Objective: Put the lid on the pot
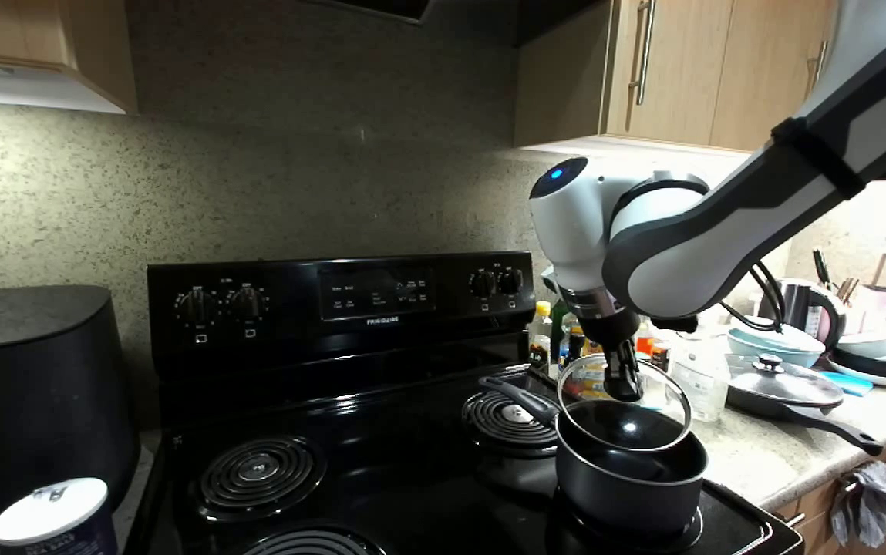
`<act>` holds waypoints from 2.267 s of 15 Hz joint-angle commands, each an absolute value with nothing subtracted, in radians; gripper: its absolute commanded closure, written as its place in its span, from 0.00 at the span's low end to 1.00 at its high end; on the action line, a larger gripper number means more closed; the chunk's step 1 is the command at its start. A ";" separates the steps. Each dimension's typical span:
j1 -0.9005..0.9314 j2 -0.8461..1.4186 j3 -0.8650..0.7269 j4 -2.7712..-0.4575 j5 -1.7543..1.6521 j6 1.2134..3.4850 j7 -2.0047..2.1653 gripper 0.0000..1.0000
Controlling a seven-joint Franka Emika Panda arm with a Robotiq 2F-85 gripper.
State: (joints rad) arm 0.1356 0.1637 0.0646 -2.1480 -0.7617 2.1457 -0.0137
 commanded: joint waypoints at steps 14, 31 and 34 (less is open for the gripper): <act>0.126 0.160 0.117 -2.152 -0.663 2.130 -0.377 0.78; 0.117 0.196 0.117 -2.122 -0.603 2.052 -0.515 0.78; 0.112 0.211 0.117 -2.100 -0.576 2.056 -0.554 0.78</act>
